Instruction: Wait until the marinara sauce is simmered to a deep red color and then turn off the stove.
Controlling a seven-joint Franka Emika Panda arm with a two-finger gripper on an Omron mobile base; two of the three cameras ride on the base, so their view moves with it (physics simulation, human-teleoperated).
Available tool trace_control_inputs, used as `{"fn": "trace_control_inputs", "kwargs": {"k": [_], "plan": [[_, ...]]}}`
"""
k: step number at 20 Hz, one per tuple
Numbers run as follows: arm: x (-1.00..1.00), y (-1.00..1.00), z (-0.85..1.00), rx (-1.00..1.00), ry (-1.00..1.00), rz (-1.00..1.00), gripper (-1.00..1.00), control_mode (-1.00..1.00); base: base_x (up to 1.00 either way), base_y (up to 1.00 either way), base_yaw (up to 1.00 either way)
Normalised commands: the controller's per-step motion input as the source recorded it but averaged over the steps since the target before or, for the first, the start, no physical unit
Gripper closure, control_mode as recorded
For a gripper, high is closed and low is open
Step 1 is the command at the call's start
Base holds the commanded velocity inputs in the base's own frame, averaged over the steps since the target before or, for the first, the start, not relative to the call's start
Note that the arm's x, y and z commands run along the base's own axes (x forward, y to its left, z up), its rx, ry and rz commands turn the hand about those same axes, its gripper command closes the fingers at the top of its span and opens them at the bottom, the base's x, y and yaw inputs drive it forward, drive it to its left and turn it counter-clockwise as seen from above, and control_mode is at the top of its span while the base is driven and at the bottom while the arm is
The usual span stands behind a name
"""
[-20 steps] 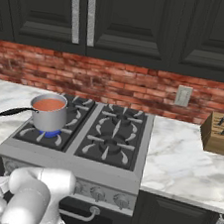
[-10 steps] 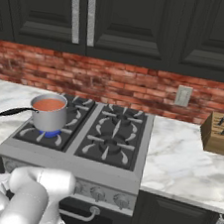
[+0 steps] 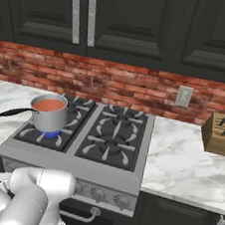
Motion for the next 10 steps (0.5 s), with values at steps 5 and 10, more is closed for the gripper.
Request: {"fn": "trace_control_inputs", "kwargs": {"k": [5,10], "plan": [[0.0,0.0,-0.13,0.0,0.0,0.0,-1.0,-1.0,0.0,0.0,0.0],[0.0,0.0,-0.23,0.02,0.0,0.0,-1.0,-1.0,0.0,0.0,0.0]]}}
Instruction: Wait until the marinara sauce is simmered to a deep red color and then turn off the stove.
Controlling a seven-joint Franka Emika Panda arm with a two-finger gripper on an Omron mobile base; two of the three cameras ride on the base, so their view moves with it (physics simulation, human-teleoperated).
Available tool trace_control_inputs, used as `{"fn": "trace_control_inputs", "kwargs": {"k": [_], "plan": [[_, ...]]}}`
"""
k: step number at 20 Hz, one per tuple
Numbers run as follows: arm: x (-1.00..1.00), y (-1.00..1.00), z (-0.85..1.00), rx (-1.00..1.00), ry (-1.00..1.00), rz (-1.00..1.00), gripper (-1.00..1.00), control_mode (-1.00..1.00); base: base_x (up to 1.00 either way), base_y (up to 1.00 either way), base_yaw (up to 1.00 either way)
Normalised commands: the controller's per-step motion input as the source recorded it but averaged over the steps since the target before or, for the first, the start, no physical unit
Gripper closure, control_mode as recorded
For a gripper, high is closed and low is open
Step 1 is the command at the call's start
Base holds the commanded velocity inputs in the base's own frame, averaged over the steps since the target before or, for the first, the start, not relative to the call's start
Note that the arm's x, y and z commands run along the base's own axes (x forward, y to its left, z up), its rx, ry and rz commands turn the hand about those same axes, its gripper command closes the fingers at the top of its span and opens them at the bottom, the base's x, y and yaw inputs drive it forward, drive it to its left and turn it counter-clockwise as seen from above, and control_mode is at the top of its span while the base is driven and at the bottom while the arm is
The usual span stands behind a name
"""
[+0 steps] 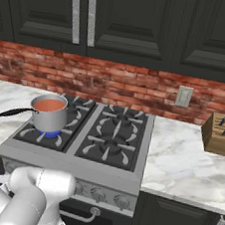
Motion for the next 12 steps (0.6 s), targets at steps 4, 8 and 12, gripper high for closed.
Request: {"fn": "trace_control_inputs", "kwargs": {"k": [4,8,12], "plan": [[0.0,0.0,-0.17,0.02,0.0,0.0,-1.0,-1.0,0.0,0.0,0.0],[0.0,0.0,-0.21,0.0,0.0,0.0,-1.0,-1.0,0.0,0.0,0.0],[0.0,0.0,-0.18,0.02,0.0,0.0,-1.0,-1.0,0.0,0.0,0.0]]}}
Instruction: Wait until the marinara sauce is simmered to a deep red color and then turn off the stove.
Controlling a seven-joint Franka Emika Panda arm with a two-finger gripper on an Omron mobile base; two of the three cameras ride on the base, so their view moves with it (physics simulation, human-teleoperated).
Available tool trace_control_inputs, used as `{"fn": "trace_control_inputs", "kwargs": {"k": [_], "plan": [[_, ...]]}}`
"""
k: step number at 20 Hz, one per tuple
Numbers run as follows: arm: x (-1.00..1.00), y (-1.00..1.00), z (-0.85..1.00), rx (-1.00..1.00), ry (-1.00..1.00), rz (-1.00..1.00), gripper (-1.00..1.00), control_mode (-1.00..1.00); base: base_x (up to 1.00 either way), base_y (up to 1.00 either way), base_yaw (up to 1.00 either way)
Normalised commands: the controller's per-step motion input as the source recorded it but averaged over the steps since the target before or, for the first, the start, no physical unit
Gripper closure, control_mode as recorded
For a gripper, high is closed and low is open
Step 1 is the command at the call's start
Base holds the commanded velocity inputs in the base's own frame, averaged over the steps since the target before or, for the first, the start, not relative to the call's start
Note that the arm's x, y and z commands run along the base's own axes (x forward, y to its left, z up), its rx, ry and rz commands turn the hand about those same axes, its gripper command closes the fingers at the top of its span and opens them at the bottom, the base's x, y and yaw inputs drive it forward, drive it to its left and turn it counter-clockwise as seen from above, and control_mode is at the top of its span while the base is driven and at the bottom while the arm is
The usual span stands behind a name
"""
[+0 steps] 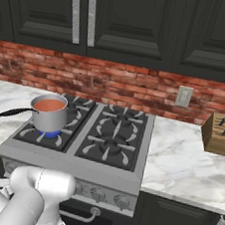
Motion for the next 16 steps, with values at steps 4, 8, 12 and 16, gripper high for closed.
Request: {"fn": "trace_control_inputs", "kwargs": {"k": [4,8,12,16], "plan": [[0.01,0.0,0.0,0.03,0.0,0.0,-1.0,-1.0,0.0,0.0,0.0],[0.03,0.0,0.0,0.02,0.0,0.0,-1.0,-1.0,0.0,0.0,0.0],[0.07,0.0,0.0,0.03,0.0,0.0,-1.0,-1.0,0.0,0.0,0.0],[0.1,0.0,0.0,0.03,0.0,0.0,-1.0,-1.0,0.0,0.0,0.0]]}}
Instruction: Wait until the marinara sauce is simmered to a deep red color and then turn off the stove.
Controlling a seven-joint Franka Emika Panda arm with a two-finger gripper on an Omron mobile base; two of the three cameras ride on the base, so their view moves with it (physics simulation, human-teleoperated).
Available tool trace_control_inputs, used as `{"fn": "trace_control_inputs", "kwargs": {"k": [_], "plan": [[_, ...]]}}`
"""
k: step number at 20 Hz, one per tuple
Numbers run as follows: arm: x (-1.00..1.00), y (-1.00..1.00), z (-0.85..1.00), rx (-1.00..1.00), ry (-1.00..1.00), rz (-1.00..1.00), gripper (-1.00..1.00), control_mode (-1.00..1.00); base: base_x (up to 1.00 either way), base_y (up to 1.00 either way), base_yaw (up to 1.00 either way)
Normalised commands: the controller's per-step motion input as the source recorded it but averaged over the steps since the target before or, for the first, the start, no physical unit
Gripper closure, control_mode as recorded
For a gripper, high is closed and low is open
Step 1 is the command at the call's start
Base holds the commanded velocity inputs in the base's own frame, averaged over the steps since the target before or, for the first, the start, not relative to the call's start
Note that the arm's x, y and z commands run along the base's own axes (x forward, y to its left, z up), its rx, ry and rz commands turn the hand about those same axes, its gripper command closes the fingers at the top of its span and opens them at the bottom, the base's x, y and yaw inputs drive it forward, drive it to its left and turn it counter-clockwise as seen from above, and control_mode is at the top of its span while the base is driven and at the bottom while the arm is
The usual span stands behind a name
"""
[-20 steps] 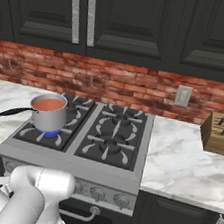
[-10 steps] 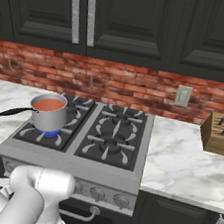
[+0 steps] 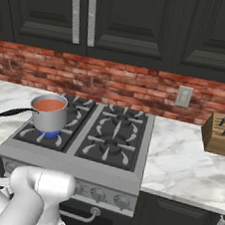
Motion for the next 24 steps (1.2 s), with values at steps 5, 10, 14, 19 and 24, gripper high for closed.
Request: {"fn": "trace_control_inputs", "kwargs": {"k": [5,10,14,19,24], "plan": [[0.12,0.0,0.0,0.02,0.0,0.0,-1.0,-1.0,0.0,0.0,0.0],[0.14,0.0,0.0,0.02,0.0,0.0,-1.0,-1.0,0.0,0.0,0.0],[0.13,0.0,0.0,0.02,0.0,0.0,-1.0,-1.0,0.0,0.0,0.0],[0.14,0.0,0.0,0.02,0.0,0.0,-1.0,-1.0,0.0,0.0,0.0],[0.11,0.0,-0.03,0.01,0.0,0.0,-1.0,-1.0,0.0,0.0,0.0]]}}
